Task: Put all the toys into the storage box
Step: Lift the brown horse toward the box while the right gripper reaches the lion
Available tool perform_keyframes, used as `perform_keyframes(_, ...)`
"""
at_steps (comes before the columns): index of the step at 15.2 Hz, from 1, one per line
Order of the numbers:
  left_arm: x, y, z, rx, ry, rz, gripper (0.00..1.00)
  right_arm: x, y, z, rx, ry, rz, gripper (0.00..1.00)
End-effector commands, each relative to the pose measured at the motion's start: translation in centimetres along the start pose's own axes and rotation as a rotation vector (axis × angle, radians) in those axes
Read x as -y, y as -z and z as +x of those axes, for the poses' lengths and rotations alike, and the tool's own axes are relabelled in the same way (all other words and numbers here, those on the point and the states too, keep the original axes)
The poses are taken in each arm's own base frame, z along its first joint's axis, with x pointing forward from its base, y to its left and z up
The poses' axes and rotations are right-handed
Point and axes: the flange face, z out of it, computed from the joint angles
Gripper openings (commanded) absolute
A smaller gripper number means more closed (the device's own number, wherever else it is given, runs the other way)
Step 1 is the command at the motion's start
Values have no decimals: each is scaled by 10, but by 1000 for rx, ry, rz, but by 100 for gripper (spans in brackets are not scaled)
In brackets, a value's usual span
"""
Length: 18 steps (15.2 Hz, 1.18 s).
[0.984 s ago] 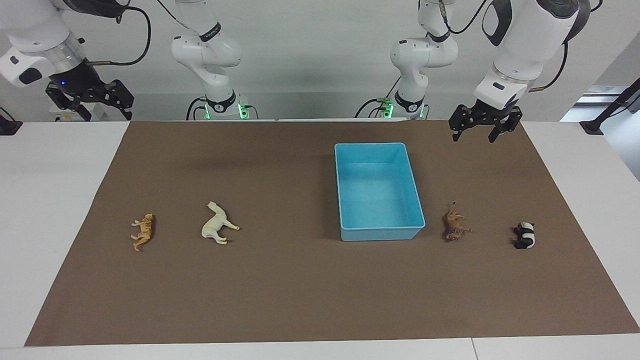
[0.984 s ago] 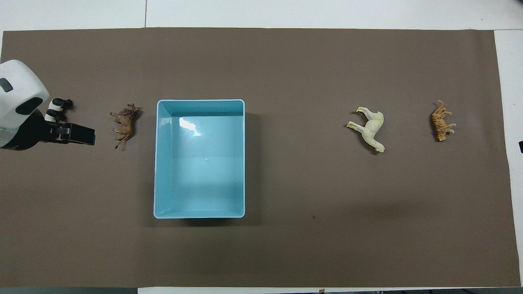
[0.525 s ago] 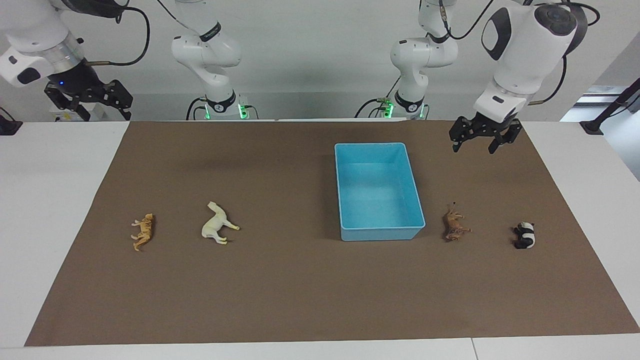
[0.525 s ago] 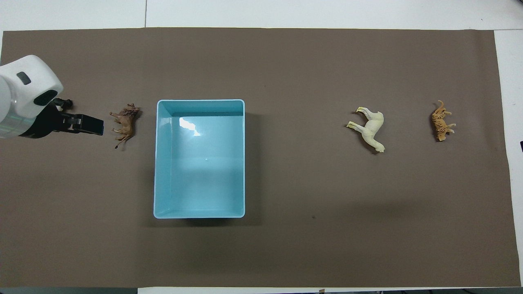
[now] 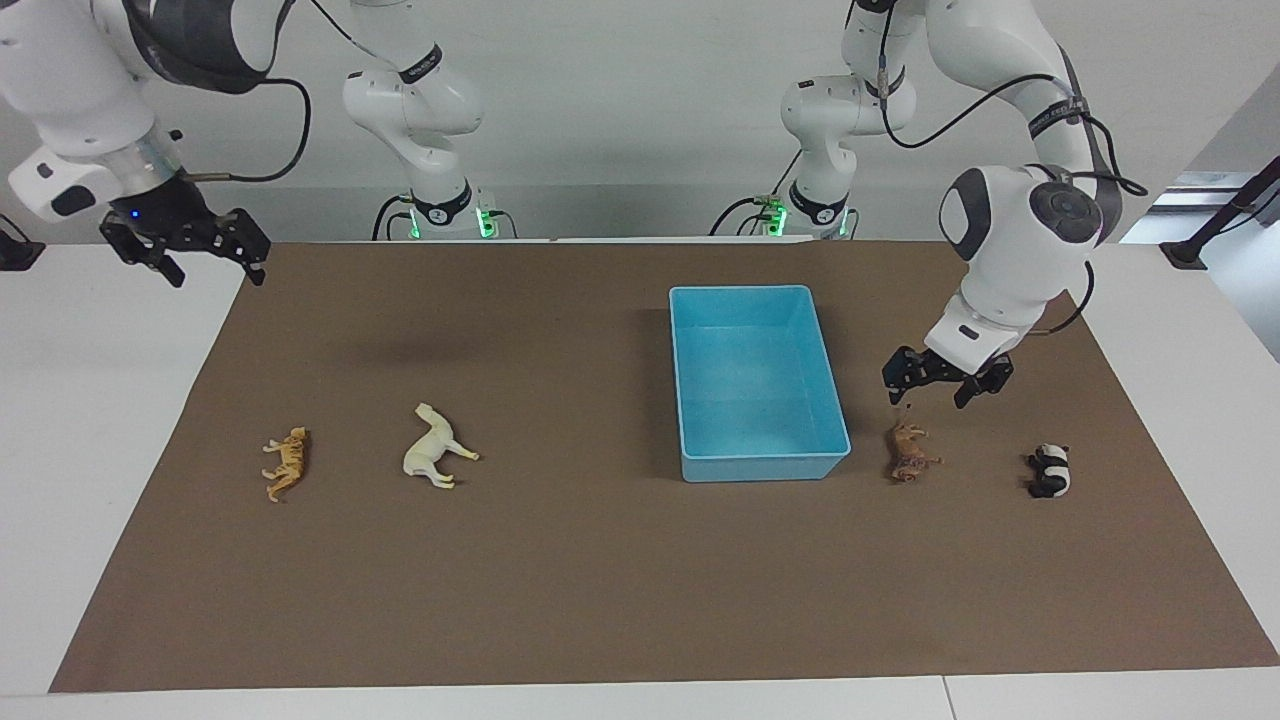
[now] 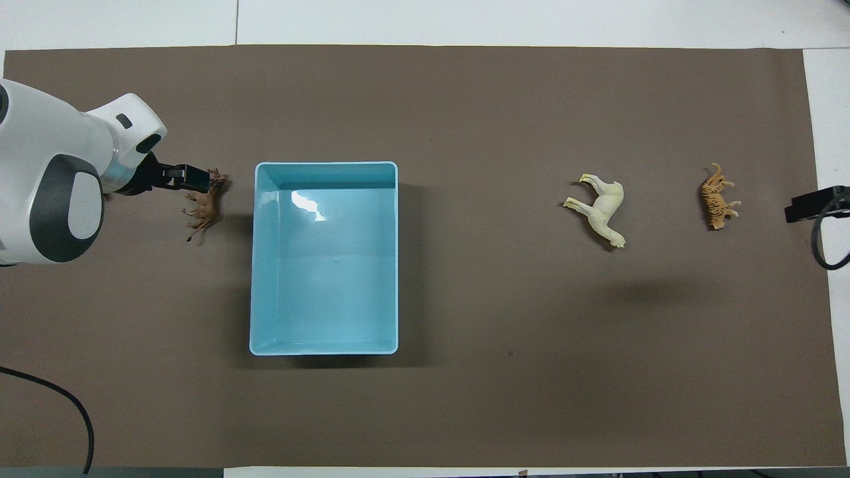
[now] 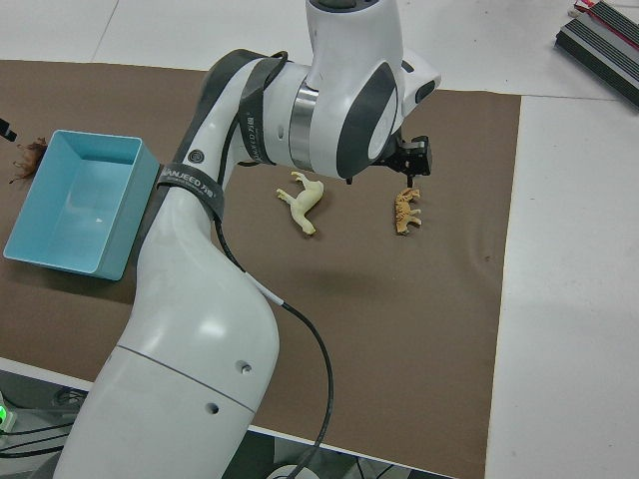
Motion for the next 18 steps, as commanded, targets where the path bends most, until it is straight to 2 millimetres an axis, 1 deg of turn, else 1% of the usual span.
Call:
perform_keyframes(1, 8, -34, 5, -13, 4, 0, 100, -8, -57, 26, 11, 41, -17, 100)
perform_keyframes(2, 8, -40, 6, -11, 10, -1, 100, -8, -76, 29, -4, 62, -20, 100)
perform_keyframes(3, 7, -42, 5, -7, 21, -2, 100, -8, -90, 31, -25, 67, -26, 100)
perform_keyframes(4, 7, -50, 3, 9, 29, -3, 100, -9, -109, 33, -39, 70, -30, 100)
perform_keyframes(7, 8, -64, -1, 1, 30, -3, 100, -9, -140, 44, -50, 72, -35, 100)
perform_keyframes(8, 7, -66, -2, -5, 30, -3, 100, -15, -150, 46, -46, 72, -35, 100)
perform_keyframes(9, 9, -76, -1, 2, 31, -4, 100, -21, -162, 49, -38, 84, -34, 100)
perform_keyframes(11, 12, -85, 1, -17, 35, 0, 100, -25, -179, 56, -55, 118, -38, 100)
perform_keyframes(12, 13, -89, 0, -20, 35, 1, 100, -29, -191, 59, -57, 124, -40, 100)
perform_keyframes(13, 13, -91, 0, -23, 34, 1, 100, -32, -198, 61, -64, 124, -43, 100)
perform_keyframes(14, 14, -94, 1, -26, 34, 1, 100, -31, -203, 62, -64, 125, -42, 100)
perform_keyframes(15, 16, -102, 1, -28, 37, 5, 100, -31, -208, 62, -59, 124, -40, 100)
perform_keyframes(17, 16, -107, -2, -30, 38, 7, 100, -29, -220, 66, -72, 129, -45, 100)
perform_keyframes(18, 16, -107, -2, -30, 40, 7, 93, -27, -226, 67, -78, 131, -47, 100)
